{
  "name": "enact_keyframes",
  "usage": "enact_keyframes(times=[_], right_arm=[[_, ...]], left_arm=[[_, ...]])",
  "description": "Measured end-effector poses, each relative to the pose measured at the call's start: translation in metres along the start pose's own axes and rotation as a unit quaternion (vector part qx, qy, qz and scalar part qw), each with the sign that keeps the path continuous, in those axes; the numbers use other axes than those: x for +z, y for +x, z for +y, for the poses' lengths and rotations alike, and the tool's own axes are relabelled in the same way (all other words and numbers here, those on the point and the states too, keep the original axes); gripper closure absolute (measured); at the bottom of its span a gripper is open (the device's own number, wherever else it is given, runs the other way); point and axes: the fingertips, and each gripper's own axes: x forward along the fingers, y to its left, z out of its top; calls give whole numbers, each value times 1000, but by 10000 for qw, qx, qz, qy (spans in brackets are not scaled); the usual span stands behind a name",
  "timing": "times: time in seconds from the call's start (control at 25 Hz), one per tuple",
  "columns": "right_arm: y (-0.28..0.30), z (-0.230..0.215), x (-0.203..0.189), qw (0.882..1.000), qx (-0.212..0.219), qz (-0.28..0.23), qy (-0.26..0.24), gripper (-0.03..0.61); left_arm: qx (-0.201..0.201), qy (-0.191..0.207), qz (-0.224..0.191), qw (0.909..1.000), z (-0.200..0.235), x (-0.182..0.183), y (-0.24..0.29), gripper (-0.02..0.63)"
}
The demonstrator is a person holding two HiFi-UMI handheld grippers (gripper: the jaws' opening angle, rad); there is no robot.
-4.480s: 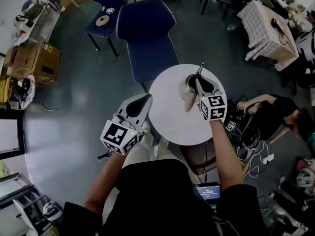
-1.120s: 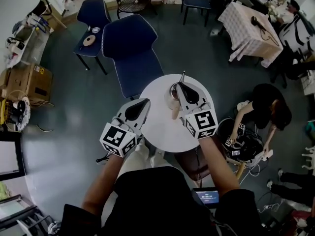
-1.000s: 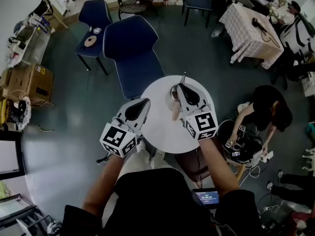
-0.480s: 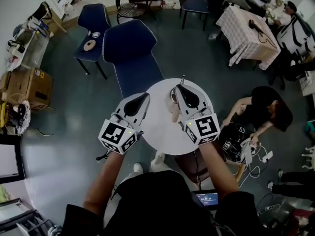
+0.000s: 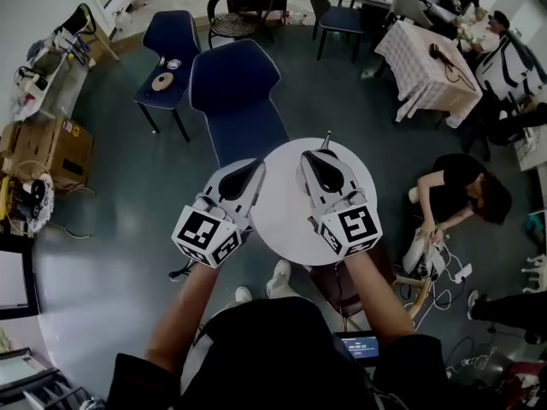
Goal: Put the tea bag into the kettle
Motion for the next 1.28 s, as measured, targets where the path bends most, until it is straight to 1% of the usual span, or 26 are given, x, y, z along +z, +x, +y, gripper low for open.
enact_keyframes(times=[0.12, 0.36, 0.84, 1.28], right_arm=[[-1, -2, 4, 10000, -41, -24, -49, 560], [-1, -8, 6, 9999, -117, -55, -107, 560], [3, -16, 10, 9995, -188, -160, -184, 560], [7, -20, 18, 9992, -190, -233, -257, 560]], left_arm=[[-81, 101, -8, 9999, -2, 1, 4, 598], [-140, 111, -80, 9998, 0, 1, 9, 598], [-237, 269, -143, 9993, 7, 4, 20, 598], [-325, 266, -275, 9987, 6, 10, 28, 598]])
